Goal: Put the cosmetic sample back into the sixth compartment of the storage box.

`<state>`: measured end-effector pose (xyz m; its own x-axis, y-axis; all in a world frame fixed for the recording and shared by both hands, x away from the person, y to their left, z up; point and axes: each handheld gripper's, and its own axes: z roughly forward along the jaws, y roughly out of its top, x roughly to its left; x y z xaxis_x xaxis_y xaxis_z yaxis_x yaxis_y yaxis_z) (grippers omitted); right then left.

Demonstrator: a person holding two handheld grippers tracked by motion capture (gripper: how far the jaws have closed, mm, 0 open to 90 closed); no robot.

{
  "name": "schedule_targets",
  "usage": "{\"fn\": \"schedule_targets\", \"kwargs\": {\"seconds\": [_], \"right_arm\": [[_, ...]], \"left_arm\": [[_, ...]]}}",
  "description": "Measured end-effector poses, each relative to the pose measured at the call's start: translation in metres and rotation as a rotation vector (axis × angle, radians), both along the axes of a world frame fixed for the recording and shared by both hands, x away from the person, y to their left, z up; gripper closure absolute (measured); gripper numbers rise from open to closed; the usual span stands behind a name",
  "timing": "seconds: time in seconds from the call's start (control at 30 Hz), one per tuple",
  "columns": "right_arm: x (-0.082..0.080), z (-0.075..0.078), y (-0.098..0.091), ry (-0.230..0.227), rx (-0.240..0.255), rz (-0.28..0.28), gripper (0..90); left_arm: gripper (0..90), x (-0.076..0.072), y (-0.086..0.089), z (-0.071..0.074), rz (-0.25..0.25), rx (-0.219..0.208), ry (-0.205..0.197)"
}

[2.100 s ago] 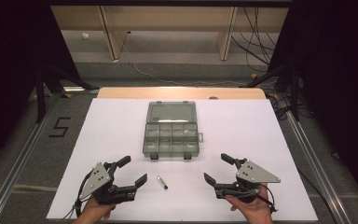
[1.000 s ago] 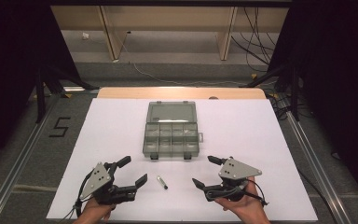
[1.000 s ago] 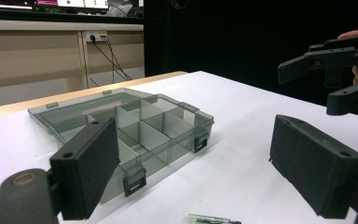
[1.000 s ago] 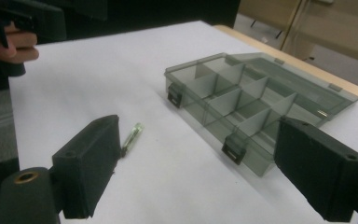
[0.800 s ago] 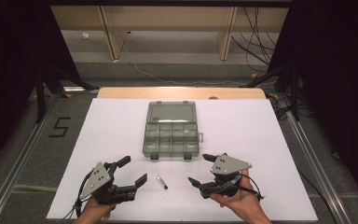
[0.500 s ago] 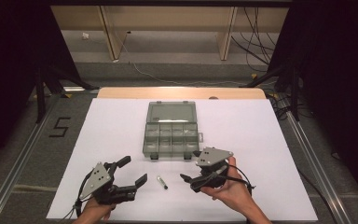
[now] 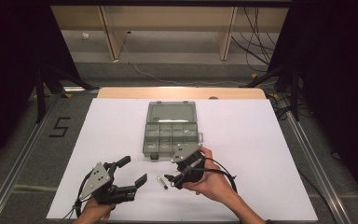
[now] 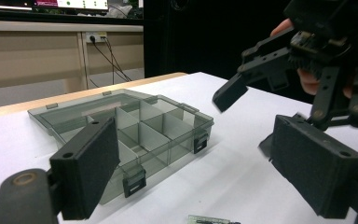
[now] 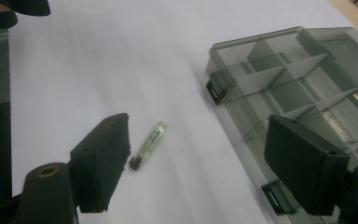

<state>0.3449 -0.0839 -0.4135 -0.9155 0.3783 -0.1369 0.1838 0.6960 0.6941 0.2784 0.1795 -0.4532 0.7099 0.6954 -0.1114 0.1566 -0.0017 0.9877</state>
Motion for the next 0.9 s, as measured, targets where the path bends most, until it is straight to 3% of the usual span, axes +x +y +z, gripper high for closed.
{"fn": "schedule_targets", "kwargs": {"seconds": [0.3,0.9], "right_arm": [[0.006,-0.016,0.024,0.062,-0.090,0.054,26.1],[0.014,-0.037,0.046,0.165,-0.216,0.097,35.5]], "left_arm": [[15.0,0.000,0.000,0.000,-0.002,0.000,0.002],[15.1,0.000,0.000,0.001,-0.002,-0.003,0.003]]}}
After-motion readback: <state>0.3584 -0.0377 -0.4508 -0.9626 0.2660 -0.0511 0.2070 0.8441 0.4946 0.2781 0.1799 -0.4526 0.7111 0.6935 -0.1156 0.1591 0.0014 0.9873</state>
